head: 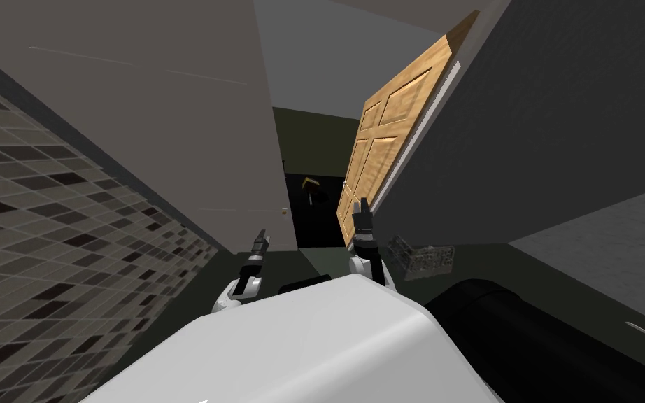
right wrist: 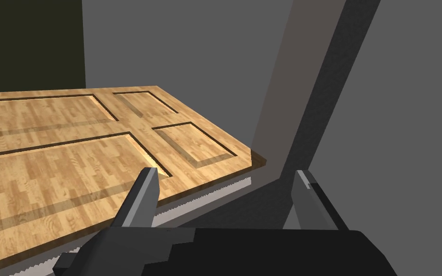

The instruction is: Push the door open

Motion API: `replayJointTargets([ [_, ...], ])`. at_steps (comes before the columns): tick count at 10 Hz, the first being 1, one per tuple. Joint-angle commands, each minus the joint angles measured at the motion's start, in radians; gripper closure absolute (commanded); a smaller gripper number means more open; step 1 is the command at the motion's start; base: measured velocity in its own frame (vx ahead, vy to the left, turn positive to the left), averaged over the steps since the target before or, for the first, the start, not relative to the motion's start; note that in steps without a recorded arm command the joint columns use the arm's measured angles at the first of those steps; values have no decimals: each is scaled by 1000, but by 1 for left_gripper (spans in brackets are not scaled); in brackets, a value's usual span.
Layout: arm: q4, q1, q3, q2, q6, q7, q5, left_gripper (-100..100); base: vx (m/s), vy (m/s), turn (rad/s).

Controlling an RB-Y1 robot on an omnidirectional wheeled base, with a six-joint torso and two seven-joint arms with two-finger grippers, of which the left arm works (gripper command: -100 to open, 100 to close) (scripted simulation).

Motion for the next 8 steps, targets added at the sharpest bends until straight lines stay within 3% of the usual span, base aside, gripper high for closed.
replayJointTargets([
  [1, 30, -10, 2, 0, -6, 3, -3, -100, 107, -15, -35],
  [8, 159, -56, 13, -4, -38, 9, -14, -100, 81, -12, -33],
])
